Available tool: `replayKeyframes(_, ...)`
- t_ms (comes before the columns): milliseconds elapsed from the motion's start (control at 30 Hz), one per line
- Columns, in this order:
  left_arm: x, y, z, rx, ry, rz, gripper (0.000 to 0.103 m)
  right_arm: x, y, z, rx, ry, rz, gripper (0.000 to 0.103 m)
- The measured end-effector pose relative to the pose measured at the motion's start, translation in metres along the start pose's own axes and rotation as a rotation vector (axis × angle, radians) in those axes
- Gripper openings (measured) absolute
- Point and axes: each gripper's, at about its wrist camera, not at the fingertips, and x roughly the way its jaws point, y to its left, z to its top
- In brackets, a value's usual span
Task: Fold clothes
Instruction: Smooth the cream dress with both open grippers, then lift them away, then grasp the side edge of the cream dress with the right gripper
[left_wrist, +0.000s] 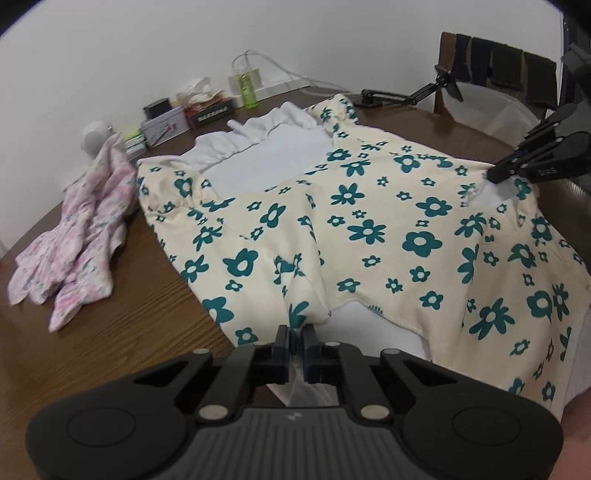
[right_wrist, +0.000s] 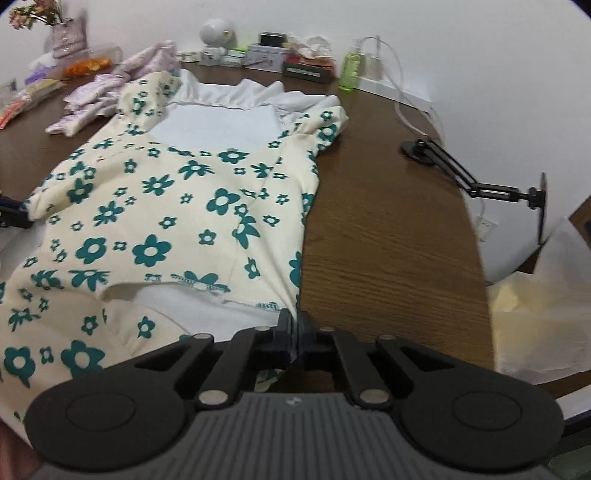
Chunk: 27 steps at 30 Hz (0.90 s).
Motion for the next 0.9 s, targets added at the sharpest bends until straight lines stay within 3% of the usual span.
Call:
replayKeyframes(233, 0.012, -0.01, 0.013, -0.019, -0.025, 0.016, 0.006, 0.01, -0.013, 0.01, 0.009, -0.004, -0.053, 0.003)
replayKeyframes(300, 0.004, -0.004, 0.009, -0.054, -0.032, -0.012, 0.022, 0.004, -0.012, 0.008, 0.022, -0.015, -0.042, 0.014)
replayKeyframes(333, -0.003, 0.003, 0.005, -0.095, -0.05, -0.035, 0.043, 0.001, -0.012, 0.007, 0.028, -0.021, -0.037, 0.036)
replayKeyframes(367, -0.011, 0.01, 0.001, -0.136, -0.068, -0.057, 0.062, -0.002, -0.012, 0.007, 0.034, -0.026, -0.031, 0.049)
replayKeyframes(400, -0.02, 0.015, -0.001, -0.183, -0.097, -0.071, 0.069, -0.008, -0.011, 0.006, 0.045, -0.042, -0.018, 0.065)
replayKeyframes(467, -0.04, 0.028, -0.008, -0.285, -0.163, -0.078, 0.092, -0.029, -0.009, 0.003, 0.08, -0.095, 0.03, 0.078)
replayKeyframes(533, -0.054, 0.039, -0.014, -0.367, -0.208, -0.07, 0.096, -0.05, -0.002, 0.001, 0.11, -0.145, 0.085, 0.095)
replayKeyframes(600, -0.069, 0.05, -0.019, -0.45, -0.253, -0.061, 0.096, -0.068, 0.01, 0.0, 0.114, -0.188, 0.142, 0.103)
replayKeyframes(700, -0.081, 0.058, -0.029, -0.529, -0.278, -0.099, 0.096, -0.091, 0.043, -0.002, 0.083, -0.242, 0.211, 0.103)
replayKeyframes(900, -0.094, 0.049, -0.051, -0.55, -0.249, -0.101, 0.096, -0.105, 0.101, -0.016, 0.06, -0.276, 0.279, 0.103)
